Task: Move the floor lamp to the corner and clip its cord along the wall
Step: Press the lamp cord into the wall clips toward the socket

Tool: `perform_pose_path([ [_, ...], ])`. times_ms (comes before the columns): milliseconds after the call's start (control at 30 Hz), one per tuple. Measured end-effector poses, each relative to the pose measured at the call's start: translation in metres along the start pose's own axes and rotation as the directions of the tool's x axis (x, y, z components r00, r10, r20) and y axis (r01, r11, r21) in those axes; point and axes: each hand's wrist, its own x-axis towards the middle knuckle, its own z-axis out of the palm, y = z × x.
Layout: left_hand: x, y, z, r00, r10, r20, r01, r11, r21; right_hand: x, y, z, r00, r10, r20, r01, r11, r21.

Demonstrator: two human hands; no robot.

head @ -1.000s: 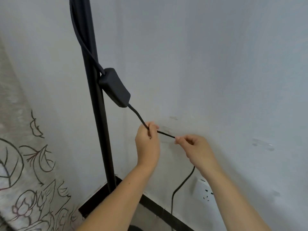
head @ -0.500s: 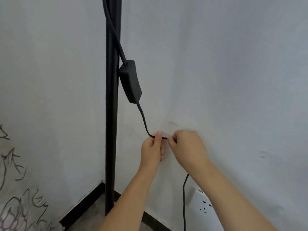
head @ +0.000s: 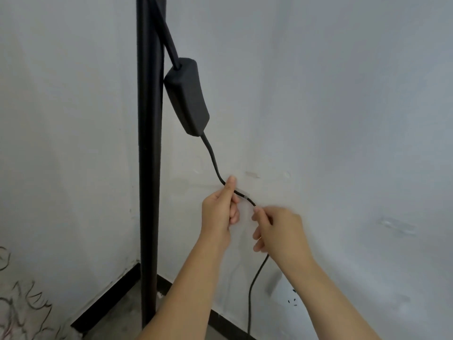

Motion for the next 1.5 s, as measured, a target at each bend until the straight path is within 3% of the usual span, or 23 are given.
perform_pose_path([
  [167, -0.011, -0.006, 0.0, 0.995, 0.096, -0.023, -0.091, 0.983, 0.158, -0.02, 0.029, 0.03, 0.985, 0.034, 0.167, -0.085, 0.946, 0.312],
  [267, -0.021, -0.017, -0.001, 0.979, 0.199, 0.033, -0.198, 0.917, 0.347, -0.029, 0.048, 0.029, 0.957, 0.074, 0.282, -0.155, 0.948, 0.278],
  [367, -0.033, -0.035, 0.004, 0.96, 0.239, 0.148, -0.281, 0.851, 0.445, -0.028, 0.062, -0.004, 0.951, 0.103, 0.293, -0.191, 0.938, 0.29],
  [467, -0.047, -0.054, 0.023, 0.945, 0.189, 0.267, -0.306, 0.798, 0.518, -0.03, 0.067, -0.049, 0.931, 0.133, 0.339, -0.217, 0.95, 0.223],
  [567, -0.063, -0.065, 0.049, 0.953, 0.083, 0.292, -0.217, 0.858, 0.465, -0.038, 0.069, -0.097, 0.911, 0.209, 0.356, -0.249, 0.966, 0.07],
  [700, -0.076, -0.063, 0.075, 0.978, 0.016, 0.207, -0.078, 0.953, 0.293, -0.05, 0.057, -0.156, 0.929, 0.267, 0.254, -0.242, 0.962, -0.127],
  [800, -0.081, -0.055, 0.087, 0.983, 0.036, 0.182, -0.076, 0.973, 0.22, -0.056, 0.045, -0.183, 0.973, 0.226, 0.044, -0.209, 0.947, -0.243],
  [933, -0.085, -0.043, 0.102, 0.987, 0.062, 0.145, -0.081, 0.988, 0.131, -0.062, 0.035, -0.194, 0.969, 0.147, -0.201, -0.189, 0.96, -0.209],
  [1233, -0.09, -0.033, 0.108, 0.99, 0.001, 0.139, -0.013, 0.996, 0.084, -0.063, 0.025, -0.181, 0.928, -0.008, -0.372, -0.174, 0.875, -0.453],
  [1433, -0.091, -0.031, 0.11, 0.991, -0.005, 0.131, -0.003, 0.998, 0.062, -0.056, 0.025, -0.177, 0.881, -0.132, -0.454, -0.123, 0.863, -0.489],
  [1500, -0.091, -0.031, 0.108, 0.99, -0.01, 0.144, 0.001, 0.998, 0.063, -0.055, 0.029, -0.182, 0.893, -0.096, -0.439, -0.126, 0.884, -0.451],
])
